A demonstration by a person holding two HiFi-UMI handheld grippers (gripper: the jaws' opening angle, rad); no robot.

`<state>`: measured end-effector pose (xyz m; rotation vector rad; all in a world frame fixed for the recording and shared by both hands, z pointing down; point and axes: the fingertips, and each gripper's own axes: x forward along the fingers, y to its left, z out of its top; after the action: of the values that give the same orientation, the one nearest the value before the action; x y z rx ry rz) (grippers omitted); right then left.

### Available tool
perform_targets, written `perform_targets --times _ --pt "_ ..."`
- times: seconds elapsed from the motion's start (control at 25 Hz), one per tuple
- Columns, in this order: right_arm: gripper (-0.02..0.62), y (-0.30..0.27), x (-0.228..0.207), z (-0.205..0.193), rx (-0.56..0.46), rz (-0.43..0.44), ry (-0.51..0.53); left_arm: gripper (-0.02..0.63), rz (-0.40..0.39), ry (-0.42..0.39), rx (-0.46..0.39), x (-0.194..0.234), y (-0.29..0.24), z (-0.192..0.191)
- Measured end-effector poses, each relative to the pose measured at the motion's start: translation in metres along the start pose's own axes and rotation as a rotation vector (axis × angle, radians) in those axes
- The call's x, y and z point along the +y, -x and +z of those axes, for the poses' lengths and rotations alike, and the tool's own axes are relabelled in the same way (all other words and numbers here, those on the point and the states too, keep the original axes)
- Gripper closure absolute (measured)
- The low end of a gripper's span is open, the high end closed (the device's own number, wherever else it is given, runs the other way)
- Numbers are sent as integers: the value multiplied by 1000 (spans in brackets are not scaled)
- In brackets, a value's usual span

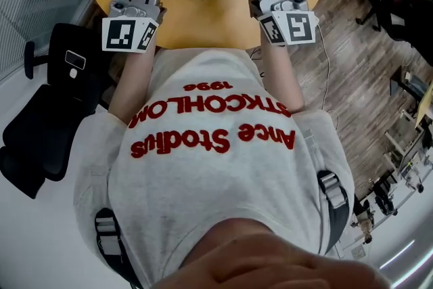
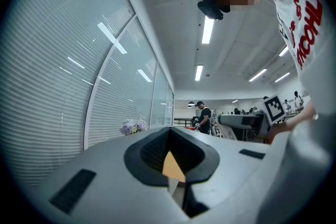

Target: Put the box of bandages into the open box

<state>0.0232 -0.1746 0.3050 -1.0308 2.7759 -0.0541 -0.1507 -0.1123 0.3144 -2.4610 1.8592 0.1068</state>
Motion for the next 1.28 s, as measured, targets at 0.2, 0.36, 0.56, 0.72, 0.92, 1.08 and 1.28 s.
perform_targets --times 0.2,0.36,0.56,0.72,0.92,1.08,1.28 --pt "229 -14 10 -15 24 30 -14 600 28 3 8 14 8 -7" --pt "229 -24 15 -37 78 57 -30 600 44 18 23 21 13 -19" --pt "229 -41 11 -92 198 43 -48 600 62 54 58 26 15 -41" --pt "229 -54 6 -145 300 56 -74 600 67 72 86 27 16 -56" --pt "229 -65 10 -210 428 72 -61 600 92 97 115 41 27 -71" --pt "229 -69 11 -248 510 88 -39 600 94 92 129 47 30 -77" --pt "229 -66 16 -284 642 100 27 600 113 111 150 53 40 -89"
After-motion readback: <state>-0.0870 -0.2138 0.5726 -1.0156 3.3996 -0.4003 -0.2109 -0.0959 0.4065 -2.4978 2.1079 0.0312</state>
